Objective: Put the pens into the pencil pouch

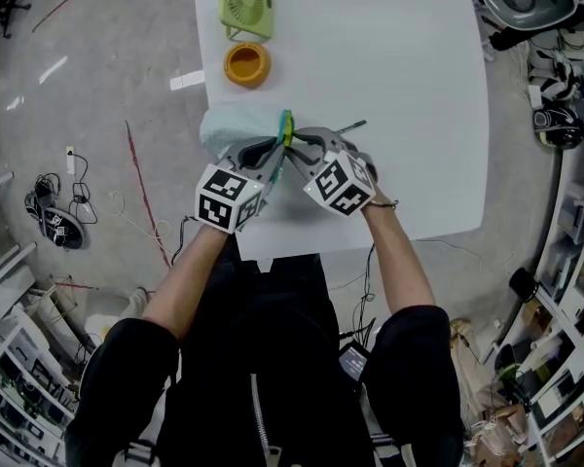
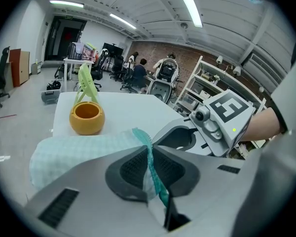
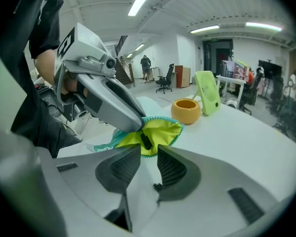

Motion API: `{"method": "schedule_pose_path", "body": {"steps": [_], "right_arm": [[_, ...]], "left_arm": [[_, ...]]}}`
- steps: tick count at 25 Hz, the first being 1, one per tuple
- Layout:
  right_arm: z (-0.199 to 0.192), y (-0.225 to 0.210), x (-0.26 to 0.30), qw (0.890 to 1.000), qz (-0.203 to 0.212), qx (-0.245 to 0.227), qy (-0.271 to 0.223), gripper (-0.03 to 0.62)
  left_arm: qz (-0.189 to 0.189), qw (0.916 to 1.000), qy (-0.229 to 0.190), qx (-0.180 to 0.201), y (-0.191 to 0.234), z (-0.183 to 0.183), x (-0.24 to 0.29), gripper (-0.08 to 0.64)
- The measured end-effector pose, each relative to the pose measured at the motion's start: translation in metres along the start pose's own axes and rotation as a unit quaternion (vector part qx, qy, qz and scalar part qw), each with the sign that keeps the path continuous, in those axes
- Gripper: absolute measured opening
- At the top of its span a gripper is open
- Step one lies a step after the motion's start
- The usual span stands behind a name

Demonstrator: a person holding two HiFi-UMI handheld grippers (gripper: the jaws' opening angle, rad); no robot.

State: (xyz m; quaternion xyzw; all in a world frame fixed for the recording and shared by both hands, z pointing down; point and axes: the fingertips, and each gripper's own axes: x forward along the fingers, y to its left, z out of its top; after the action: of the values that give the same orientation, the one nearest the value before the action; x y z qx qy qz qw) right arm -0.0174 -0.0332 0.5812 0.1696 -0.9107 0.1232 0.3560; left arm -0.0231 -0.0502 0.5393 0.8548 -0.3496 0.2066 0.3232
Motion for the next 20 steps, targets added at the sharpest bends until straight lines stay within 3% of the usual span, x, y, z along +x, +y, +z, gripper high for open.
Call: {"method": "schedule_pose_path", "body": {"steps": [6,12,20], "right_arm": [[-0.024,-0.020,-0.034,1.000,-0.028,-0.001,0.010,0.152],[-0.057,-0.043,-0.058,0.997,-0.043,-0.028,0.057,0.196],[-0.100,-0.072,-0.069,0.989,-0.045,-0.055,0.127,0.204]], "left_arm": [[0.000,1.0000,0.004,-0.001,-0.003,-0.001,0.003,0.052],[0.002,1.0000,0.006,-0.001,-0.002,-0.002,0.004,0.052],[0.006,1.0000,0.008,-0.003,0.001,-0.004,0.005,0.052]]}}
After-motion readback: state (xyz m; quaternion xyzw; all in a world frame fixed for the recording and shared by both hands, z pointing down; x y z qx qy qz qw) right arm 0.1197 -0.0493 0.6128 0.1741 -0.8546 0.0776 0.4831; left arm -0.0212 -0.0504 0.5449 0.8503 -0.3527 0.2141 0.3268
